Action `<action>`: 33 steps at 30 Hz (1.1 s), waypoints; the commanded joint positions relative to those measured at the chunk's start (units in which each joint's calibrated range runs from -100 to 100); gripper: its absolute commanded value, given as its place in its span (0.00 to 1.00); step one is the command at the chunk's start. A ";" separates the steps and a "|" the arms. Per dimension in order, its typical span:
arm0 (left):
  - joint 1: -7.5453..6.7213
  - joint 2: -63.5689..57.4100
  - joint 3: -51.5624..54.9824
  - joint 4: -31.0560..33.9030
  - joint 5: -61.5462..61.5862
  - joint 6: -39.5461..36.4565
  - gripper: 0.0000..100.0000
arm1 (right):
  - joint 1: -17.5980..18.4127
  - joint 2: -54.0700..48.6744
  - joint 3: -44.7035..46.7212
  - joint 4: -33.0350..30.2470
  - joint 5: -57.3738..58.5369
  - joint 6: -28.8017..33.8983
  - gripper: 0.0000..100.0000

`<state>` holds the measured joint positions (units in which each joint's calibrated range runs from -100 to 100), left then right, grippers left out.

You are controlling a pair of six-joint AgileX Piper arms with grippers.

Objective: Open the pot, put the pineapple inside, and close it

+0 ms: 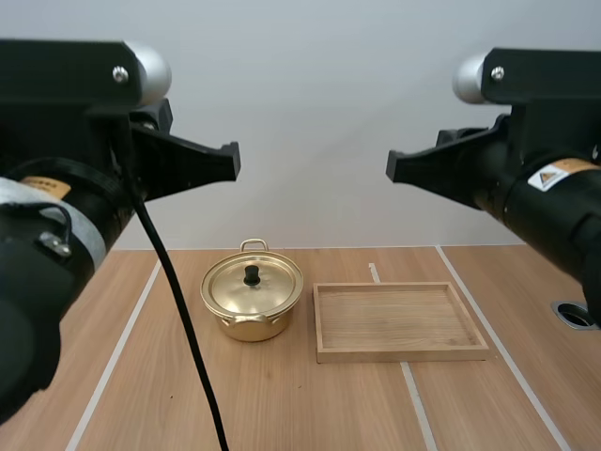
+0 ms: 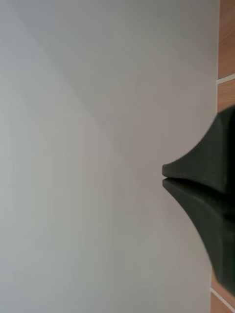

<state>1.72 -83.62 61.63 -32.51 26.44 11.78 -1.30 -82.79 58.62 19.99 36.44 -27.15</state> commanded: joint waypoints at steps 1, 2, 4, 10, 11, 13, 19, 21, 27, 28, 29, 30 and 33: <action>0.08 -2.56 2.53 4.20 3.25 -4.51 0.00 | -0.23 -5.32 3.72 -1.75 3.98 1.58 0.00; 0.08 -3.29 3.01 6.43 4.22 -6.36 0.00 | -0.23 -6.50 4.67 -2.95 5.32 3.02 0.00; 0.08 -4.49 4.09 10.48 6.02 -9.24 0.00 | -0.23 -8.89 6.97 -6.77 8.44 6.18 0.00; 0.08 -6.45 7.27 22.42 14.42 -18.29 0.00 | -0.23 -12.47 12.91 -14.93 14.59 12.36 0.00; 0.08 -6.81 7.90 24.20 15.00 -19.81 0.00 | -0.23 -12.80 13.71 -15.38 14.59 12.36 0.00; 0.08 -7.61 9.18 27.76 15.00 -21.66 0.00 | -0.23 -13.09 14.29 -15.72 14.18 12.48 0.00; 0.08 -7.99 11.87 29.12 17.22 -22.12 0.00 | -0.23 -12.97 15.64 -18.02 12.93 12.60 0.00; 0.08 -7.99 12.19 30.00 16.01 -22.45 0.00 | -0.23 -12.97 16.45 -18.59 11.81 12.60 0.00; 0.08 -7.99 12.19 30.35 17.24 -22.07 0.00 | -0.23 -12.97 16.66 -18.59 14.10 12.60 0.00; 0.08 -7.99 12.19 30.35 16.74 -22.07 0.00 | -0.23 -12.97 16.66 -18.59 14.10 12.60 0.00; 0.08 -7.99 12.19 30.35 16.74 -22.07 0.00 | -0.23 -12.97 16.66 -18.59 14.10 12.60 0.00; 0.08 -7.99 12.19 30.35 16.74 -22.07 0.00 | -0.23 -12.97 16.66 -18.59 14.10 12.60 0.00; 0.08 -7.99 12.19 30.35 16.74 -22.07 0.00 | -0.23 -12.97 16.66 -18.59 14.10 12.60 0.00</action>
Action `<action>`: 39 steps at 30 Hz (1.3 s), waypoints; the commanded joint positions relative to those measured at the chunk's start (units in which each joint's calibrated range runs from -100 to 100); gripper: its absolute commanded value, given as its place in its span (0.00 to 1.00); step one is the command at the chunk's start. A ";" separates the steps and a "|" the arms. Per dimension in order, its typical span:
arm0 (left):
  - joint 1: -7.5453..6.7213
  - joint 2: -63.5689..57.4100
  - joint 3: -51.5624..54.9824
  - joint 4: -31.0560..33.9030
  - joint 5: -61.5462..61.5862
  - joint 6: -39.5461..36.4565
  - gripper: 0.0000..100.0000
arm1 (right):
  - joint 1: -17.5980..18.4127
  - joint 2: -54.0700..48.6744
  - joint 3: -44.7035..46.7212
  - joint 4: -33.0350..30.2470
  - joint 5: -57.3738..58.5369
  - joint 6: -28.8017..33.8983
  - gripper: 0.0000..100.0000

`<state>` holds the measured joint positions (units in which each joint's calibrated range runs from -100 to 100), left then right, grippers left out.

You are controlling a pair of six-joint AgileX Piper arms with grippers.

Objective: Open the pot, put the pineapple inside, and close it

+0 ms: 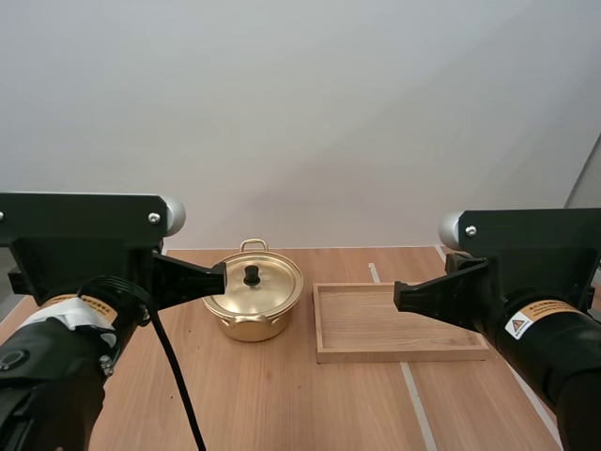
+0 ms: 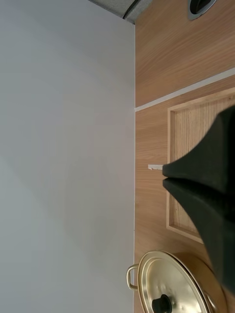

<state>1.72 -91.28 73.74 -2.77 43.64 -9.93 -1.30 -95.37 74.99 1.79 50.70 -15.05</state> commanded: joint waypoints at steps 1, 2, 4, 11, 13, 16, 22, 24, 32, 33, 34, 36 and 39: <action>0.08 -0.32 0.08 0.61 -0.46 -0.36 0.00 | -0.23 -0.38 0.29 -0.39 -0.16 0.50 0.00; 0.08 -0.32 0.08 0.61 -0.46 -0.36 0.00 | -0.23 -0.38 0.29 -0.39 -0.16 0.50 0.00; 0.08 -0.32 0.08 0.61 -0.46 -0.36 0.00 | -0.23 -0.38 0.29 -0.39 -0.16 0.50 0.00; 0.08 -0.32 0.21 0.61 -0.47 -0.36 0.00 | -0.23 -0.38 0.94 -0.39 -0.52 0.50 0.00; 0.08 -0.32 1.72 0.43 -3.00 -0.36 0.00 | -0.23 -0.38 2.64 -0.39 -1.38 0.50 0.00; 0.08 -0.32 7.29 0.04 -14.53 -0.36 0.00 | -0.23 -0.38 6.39 -0.39 -4.54 0.50 0.00; 0.08 -3.61 18.77 0.04 -23.38 -0.36 0.00 | -0.23 -0.38 13.64 -0.39 -9.74 0.50 0.00; 0.08 -5.32 21.99 0.04 -23.38 -0.36 0.00 | -0.23 -0.38 15.76 -0.39 -17.61 0.50 0.00; 0.08 -8.72 26.26 0.04 -20.85 -0.36 0.00 | -0.23 -1.29 24.22 -0.39 -21.53 0.50 0.00; 0.08 -8.72 26.26 0.04 -20.85 -0.36 0.00 | -0.23 -2.09 25.01 -0.39 -21.53 0.50 0.00; 0.08 -8.72 26.26 0.04 -20.85 -0.36 0.00 | -0.23 -2.84 25.01 -0.39 -21.53 0.50 0.00; 0.08 -8.72 26.26 0.04 -20.85 -0.36 0.00 | -0.23 -4.63 25.01 -0.39 -21.53 0.50 0.00; 0.08 -8.72 26.26 0.04 -21.00 -0.36 0.00 | -0.23 -4.63 25.01 -0.13 -22.22 0.50 0.00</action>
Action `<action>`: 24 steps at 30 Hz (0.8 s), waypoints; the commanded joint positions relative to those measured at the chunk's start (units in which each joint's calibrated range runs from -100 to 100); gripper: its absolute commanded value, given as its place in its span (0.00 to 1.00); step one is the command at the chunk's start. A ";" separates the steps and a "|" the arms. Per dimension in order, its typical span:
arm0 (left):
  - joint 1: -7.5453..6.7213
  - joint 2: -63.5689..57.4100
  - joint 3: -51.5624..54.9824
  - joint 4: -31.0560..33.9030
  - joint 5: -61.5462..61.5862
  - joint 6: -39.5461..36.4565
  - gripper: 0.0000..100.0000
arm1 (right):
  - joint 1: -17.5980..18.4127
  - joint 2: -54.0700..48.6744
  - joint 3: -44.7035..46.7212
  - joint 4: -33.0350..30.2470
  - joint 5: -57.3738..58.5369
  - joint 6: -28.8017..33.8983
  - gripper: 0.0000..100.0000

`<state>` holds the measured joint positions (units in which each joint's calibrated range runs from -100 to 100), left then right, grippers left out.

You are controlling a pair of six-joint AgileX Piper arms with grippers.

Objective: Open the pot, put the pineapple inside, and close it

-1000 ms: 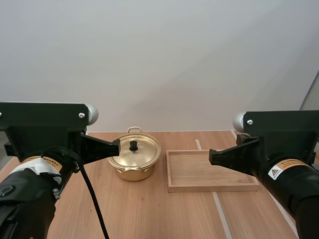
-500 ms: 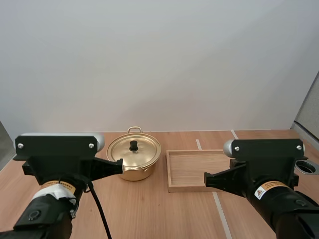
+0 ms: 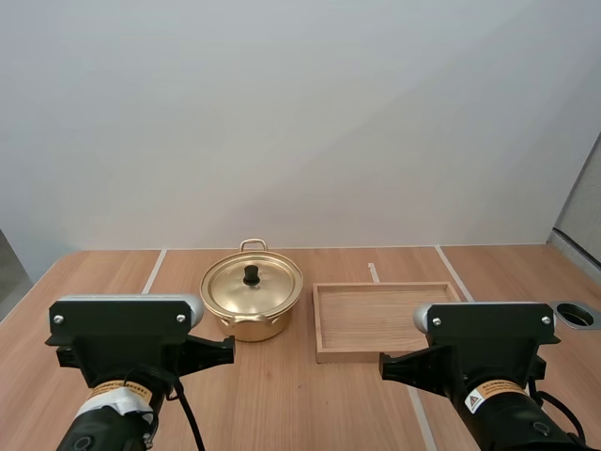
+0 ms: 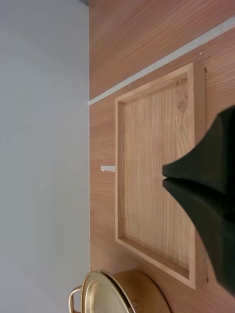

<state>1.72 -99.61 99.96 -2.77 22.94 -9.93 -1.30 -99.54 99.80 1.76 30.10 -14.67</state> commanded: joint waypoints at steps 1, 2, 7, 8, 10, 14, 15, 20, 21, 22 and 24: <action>0.08 -0.39 0.04 -0.09 -0.31 -0.36 0.00 | -0.23 -0.46 0.20 0.30 -1.61 0.11 0.00; 0.08 -0.39 0.04 -0.25 -0.31 -0.36 0.00 | -0.23 -0.46 0.20 0.93 -1.61 0.11 0.00; -1.13 -0.39 0.04 -0.42 -0.31 -0.36 0.00 | -0.23 -0.46 0.20 4.49 -1.61 0.11 0.00; -1.37 -0.39 0.04 -0.42 -0.31 -0.36 0.00 | -0.23 -0.46 0.20 4.49 -1.61 0.11 0.00; -1.80 -0.39 0.04 -0.42 -0.31 -0.36 0.00 | -0.23 -0.46 0.20 4.36 -1.61 0.11 0.00; -1.85 -0.39 0.04 -0.42 -0.31 -0.36 0.00 | -0.23 -0.46 0.20 3.08 -1.61 0.11 0.00; -1.85 -0.39 0.04 -0.42 -0.31 -0.36 0.00 | -0.23 -0.46 0.20 2.08 -1.61 0.11 0.00; -1.85 -0.39 0.04 -0.42 -0.31 -0.36 0.00 | -0.23 -0.46 0.20 0.27 -1.61 0.11 0.00; -1.85 -0.39 0.04 -0.42 -0.31 -0.36 0.00 | -0.23 -0.46 0.20 0.27 -1.61 0.11 0.00; -1.85 -0.39 0.04 -0.42 -0.31 -0.36 0.00 | -0.23 -0.46 0.20 0.27 -1.61 0.11 0.00; -1.85 -0.39 0.04 -0.42 -0.31 -0.36 0.00 | -0.23 -0.46 0.20 0.27 -1.61 0.11 0.00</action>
